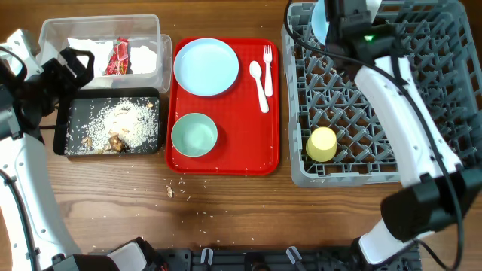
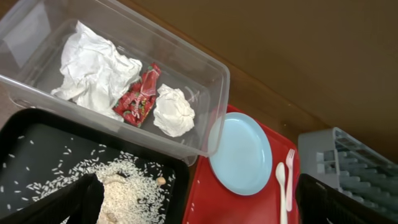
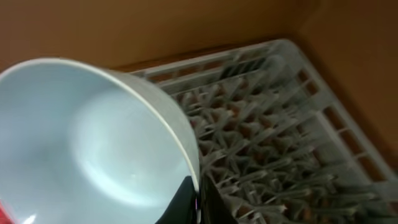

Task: Sort waste into correct bins and load items into the dishwasher rack

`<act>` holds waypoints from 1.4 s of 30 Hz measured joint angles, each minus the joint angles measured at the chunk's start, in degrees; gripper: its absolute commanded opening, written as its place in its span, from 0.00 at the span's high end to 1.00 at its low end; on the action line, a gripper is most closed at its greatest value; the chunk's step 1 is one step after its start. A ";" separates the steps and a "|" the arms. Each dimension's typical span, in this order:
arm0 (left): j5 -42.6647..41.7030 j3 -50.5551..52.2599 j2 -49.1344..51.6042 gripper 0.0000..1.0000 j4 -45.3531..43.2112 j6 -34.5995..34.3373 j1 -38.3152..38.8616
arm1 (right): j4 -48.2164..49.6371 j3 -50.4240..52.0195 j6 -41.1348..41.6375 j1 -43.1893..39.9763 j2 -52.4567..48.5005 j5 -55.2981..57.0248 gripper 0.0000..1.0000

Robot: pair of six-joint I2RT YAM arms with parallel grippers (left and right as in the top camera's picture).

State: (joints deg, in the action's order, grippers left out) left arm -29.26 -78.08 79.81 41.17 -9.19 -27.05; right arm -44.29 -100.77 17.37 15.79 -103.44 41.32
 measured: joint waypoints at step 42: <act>-2.40 0.00 0.00 0.00 0.44 -0.20 -0.02 | -0.83 0.57 -13.27 18.64 -10.34 -37.53 0.30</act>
State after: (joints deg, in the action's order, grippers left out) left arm -31.66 -78.08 79.81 41.60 -9.39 -27.07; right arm -45.12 -100.20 4.10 34.44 -113.78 3.79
